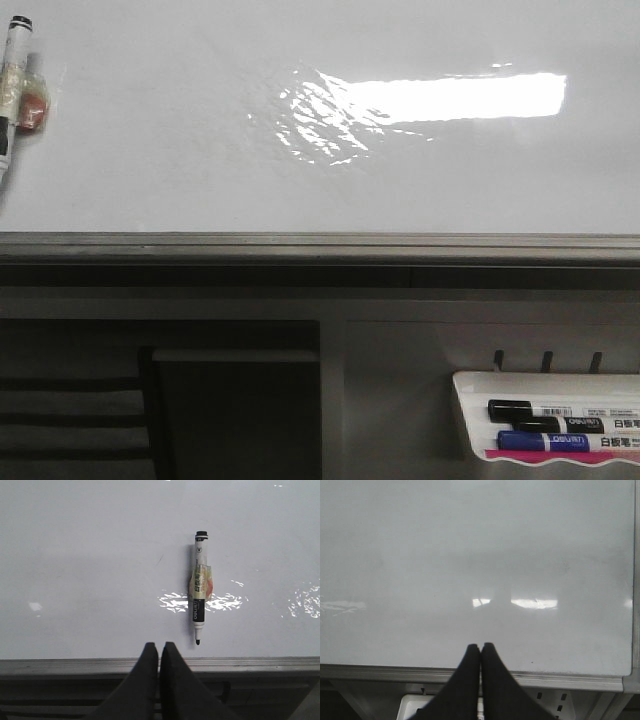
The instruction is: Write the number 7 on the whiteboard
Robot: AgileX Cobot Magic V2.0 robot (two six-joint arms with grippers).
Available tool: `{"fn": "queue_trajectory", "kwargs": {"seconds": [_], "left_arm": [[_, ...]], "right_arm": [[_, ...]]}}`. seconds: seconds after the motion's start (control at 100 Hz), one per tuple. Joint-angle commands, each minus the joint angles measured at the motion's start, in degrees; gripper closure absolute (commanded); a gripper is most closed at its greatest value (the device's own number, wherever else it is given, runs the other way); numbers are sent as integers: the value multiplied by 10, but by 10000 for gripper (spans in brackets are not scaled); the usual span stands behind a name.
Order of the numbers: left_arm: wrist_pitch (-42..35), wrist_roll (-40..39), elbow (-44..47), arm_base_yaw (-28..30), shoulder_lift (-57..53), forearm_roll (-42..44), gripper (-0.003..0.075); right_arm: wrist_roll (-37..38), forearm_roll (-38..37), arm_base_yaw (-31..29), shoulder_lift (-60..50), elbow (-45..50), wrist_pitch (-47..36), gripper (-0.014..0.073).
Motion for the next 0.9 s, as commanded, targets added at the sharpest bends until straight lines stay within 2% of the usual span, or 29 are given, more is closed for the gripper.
{"fn": "queue_trajectory", "kwargs": {"seconds": [0.0,0.2,0.27,0.32,0.37,0.39,0.49,0.52,0.59,0.89], "left_arm": [[-44,1,-21,0,7,-2,741],[-47,1,-20,0,7,-4,741],[-48,1,-20,0,7,-2,738],[-51,1,-20,0,7,-2,724],[-55,1,-20,0,7,1,671],[-57,1,-20,0,7,5,622],[-57,1,-20,0,7,26,398],[-57,1,-20,0,7,26,330],[-57,1,-20,0,7,25,260],[-57,1,-20,0,7,25,283]], "right_arm": [[-7,-2,-4,8,-19,-40,665],[-7,-2,-4,8,-19,-39,659],[-7,-2,-4,8,-19,-39,605],[-7,-2,-4,8,-19,-40,533],[-7,-2,-4,8,-19,-41,438],[-7,-5,-4,8,-19,-43,378],[-7,-12,-4,8,-19,-46,190],[-7,-12,-4,8,-19,-46,155],[-7,-12,-4,8,-19,-46,115],[-7,-11,-4,8,-19,-39,113]]}}
